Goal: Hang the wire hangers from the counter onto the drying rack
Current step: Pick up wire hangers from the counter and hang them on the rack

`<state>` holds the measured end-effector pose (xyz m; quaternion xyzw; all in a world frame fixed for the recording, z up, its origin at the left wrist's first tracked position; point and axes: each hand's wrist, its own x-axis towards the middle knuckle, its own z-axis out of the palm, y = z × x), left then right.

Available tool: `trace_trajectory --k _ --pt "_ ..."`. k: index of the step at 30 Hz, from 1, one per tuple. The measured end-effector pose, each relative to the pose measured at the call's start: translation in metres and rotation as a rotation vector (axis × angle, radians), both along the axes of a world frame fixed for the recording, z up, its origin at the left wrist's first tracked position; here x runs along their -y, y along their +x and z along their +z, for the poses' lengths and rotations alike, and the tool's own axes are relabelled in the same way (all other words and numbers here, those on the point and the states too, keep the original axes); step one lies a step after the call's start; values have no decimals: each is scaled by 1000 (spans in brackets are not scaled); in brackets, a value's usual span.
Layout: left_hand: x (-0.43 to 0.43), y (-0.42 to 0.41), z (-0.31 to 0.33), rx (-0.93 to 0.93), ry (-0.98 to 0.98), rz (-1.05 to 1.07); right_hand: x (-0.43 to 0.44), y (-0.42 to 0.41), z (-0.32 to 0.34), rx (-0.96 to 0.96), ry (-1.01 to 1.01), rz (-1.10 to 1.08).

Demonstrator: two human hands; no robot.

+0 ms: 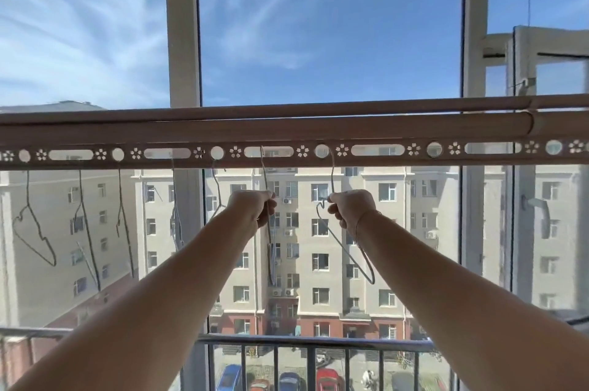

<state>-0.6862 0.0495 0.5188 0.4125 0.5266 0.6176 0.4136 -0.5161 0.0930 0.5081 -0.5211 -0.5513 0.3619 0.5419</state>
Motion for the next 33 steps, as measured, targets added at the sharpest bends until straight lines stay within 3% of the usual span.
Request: trace_trajectory --k 12,16,20,29,33 --pt "-9 -10 -24 -20 -6 2 3 -5 -17 -108 -83 113" --pt "-4 -17 -44 -208 104 36 8 1 -29 -79 -57 191" --pt "20 -24 -64 -377 219 5 16 22 -53 -83 -17 137" --pt "67 -26 -138 -276 210 -132 48 70 -142 -145 -108 38" --pt "73 -14 -183 -251 117 -200 62 84 -173 -148 -135 28"
